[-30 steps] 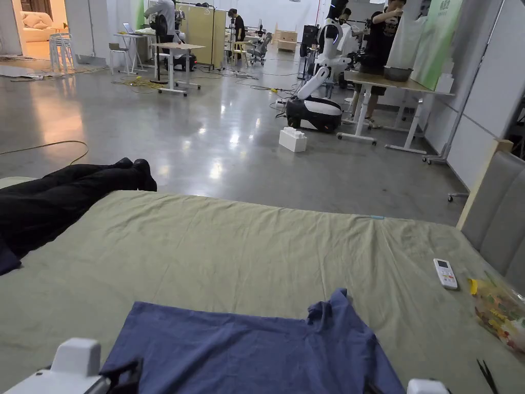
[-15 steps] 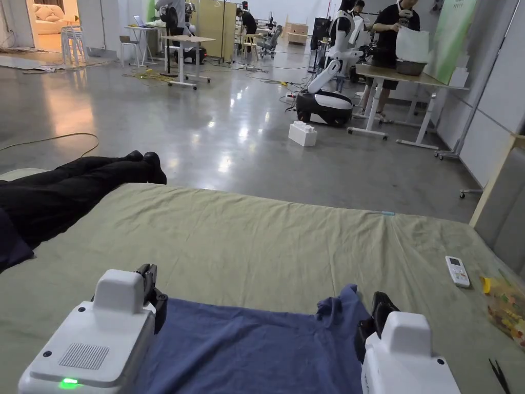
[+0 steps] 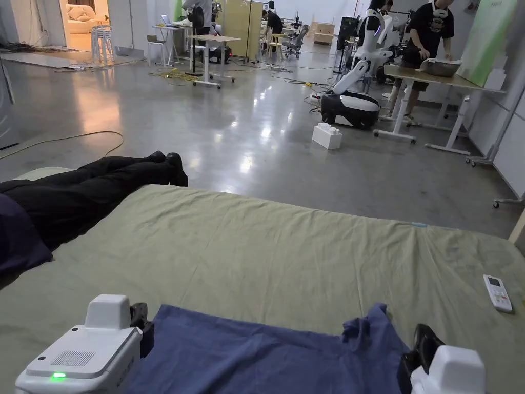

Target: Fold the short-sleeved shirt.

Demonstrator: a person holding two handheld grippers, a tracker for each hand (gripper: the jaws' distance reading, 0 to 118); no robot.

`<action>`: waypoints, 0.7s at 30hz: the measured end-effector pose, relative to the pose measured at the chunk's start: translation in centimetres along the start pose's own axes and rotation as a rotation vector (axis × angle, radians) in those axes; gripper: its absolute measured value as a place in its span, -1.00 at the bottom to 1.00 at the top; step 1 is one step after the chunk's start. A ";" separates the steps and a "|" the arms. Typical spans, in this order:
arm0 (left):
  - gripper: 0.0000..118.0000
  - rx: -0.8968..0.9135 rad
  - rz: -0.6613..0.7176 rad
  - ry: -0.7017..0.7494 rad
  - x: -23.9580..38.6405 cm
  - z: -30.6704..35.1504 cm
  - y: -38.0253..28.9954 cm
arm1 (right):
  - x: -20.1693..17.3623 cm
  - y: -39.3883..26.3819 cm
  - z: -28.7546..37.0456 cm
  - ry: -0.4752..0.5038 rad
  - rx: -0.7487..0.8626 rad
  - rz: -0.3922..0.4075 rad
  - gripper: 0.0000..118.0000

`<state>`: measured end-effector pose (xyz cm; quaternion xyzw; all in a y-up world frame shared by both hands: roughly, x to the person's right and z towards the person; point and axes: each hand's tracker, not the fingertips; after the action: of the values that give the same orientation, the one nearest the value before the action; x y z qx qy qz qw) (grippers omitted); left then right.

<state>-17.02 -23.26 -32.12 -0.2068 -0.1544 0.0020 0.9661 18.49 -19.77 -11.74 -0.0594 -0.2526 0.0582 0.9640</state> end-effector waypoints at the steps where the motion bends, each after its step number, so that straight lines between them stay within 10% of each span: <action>1: -1.00 -0.029 0.015 0.002 -0.5 -1.5 -0.1 | 0.0 -0.4 -0.4 0.003 -0.008 0.003 -0.99; 12: -0.97 -0.347 -0.019 -0.021 -3.5 -19.2 1.3 | -0.1 -5.0 -5.2 -0.002 -0.158 0.018 -0.99; 16: 0.38 -0.478 -0.034 -0.024 -4.0 -24.6 0.1 | 0.3 -6.2 -6.1 -0.007 -0.202 0.024 -0.99; 21: 0.45 -0.485 -0.116 0.012 -3.6 -27.4 -1.9 | 1.0 -7.6 -6.3 -0.018 -0.237 0.051 -0.99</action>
<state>-12.34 -36.18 -56.21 -0.4234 -0.1564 -0.0918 0.8876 23.09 -27.66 -15.57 -0.1789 -0.2647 0.0530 0.9461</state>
